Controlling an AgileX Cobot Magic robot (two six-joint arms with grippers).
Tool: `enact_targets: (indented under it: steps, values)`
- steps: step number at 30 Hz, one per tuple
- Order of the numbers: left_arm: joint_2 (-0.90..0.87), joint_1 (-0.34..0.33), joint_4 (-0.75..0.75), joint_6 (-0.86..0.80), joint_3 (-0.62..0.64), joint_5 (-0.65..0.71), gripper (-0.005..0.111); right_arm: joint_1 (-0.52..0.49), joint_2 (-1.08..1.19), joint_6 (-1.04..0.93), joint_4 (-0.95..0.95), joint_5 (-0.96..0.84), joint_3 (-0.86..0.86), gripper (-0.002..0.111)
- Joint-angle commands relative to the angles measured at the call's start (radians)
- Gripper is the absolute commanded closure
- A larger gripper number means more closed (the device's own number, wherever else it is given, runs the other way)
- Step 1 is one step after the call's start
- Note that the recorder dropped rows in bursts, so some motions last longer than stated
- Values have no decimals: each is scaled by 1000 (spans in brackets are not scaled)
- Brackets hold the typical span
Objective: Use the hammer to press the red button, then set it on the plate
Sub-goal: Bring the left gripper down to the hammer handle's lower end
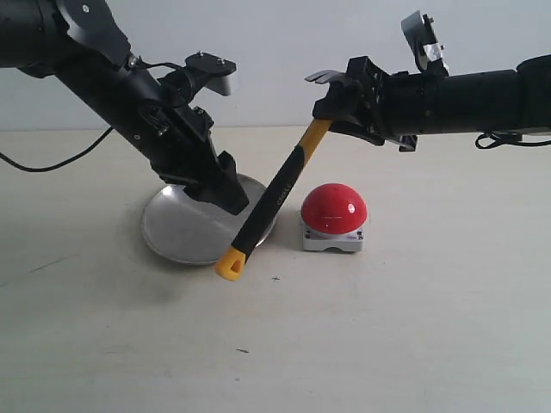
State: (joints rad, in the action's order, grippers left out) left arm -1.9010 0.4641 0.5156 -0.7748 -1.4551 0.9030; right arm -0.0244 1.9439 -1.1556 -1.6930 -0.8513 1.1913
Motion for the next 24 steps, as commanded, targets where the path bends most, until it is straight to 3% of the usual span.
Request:
enact_targets:
  steps: [1, 5, 15, 24]
  values:
    - [1, 6, 10, -38, 49, -95, 47, 1, -24, 4, -51, -50, 14, 108]
    - [1, 6, 55, -104, 83, -160, 47, 1, -24, 13, -51, -78, 44, 108]
    - [-17, 6, 213, -253, 85, -171, 47, 1, -24, 23, -51, -74, 54, 108]
    - [-107, 6, 249, -300, 85, -213, 47, 1, -24, 23, -51, -60, 64, 108]
